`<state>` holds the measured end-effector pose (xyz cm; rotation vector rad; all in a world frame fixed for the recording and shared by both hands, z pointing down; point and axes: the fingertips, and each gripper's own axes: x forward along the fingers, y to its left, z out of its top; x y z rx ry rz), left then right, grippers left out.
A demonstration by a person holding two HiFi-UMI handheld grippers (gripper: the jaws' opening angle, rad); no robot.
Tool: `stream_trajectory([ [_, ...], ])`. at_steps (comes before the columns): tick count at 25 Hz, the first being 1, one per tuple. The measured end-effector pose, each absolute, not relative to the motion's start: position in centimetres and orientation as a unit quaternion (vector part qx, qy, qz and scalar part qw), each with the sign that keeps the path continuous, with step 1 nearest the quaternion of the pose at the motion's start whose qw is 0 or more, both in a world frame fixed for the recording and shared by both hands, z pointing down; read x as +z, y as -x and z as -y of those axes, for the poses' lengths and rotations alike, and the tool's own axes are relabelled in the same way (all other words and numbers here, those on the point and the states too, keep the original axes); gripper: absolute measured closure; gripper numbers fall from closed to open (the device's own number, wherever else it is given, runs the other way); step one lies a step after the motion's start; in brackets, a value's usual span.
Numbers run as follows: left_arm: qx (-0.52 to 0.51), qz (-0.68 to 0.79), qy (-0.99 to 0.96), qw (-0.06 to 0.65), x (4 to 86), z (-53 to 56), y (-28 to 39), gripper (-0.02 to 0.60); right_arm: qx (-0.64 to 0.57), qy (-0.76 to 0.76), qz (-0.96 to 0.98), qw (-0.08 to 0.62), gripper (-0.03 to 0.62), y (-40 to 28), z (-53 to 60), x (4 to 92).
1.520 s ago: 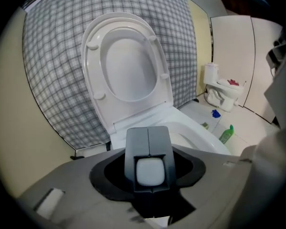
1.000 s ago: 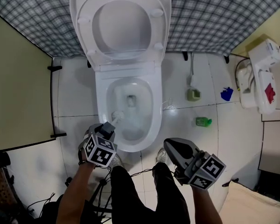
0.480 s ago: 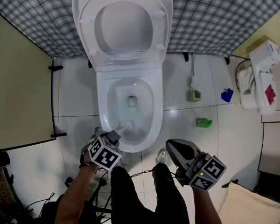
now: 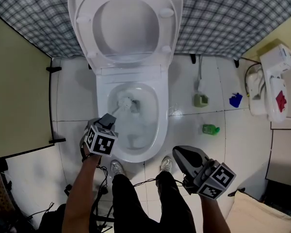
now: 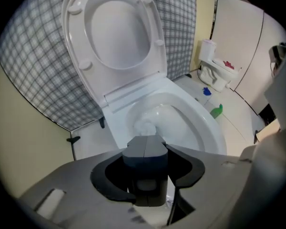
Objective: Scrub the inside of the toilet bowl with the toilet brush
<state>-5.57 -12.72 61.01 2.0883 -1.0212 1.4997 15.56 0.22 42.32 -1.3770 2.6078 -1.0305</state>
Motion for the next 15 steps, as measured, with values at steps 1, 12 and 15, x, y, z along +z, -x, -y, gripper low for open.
stream_trajectory([
  [1,0.515,0.383,-0.744,0.188,60.4,13.2,5.3,0.379,-0.330,0.441,-0.834,0.009,0.594,-15.7,0.0,42.4],
  [12,0.241,0.573,-0.695,0.360,60.1,15.6,0.7,0.377,-0.334,0.437,-0.835,0.002,0.594,-16.1,0.4,43.2],
  [15,0.191,0.564,-0.707,0.382,59.5,16.8,-1.9,0.379,-0.335,0.443,-0.832,0.001,0.594,-16.8,0.0,43.5],
])
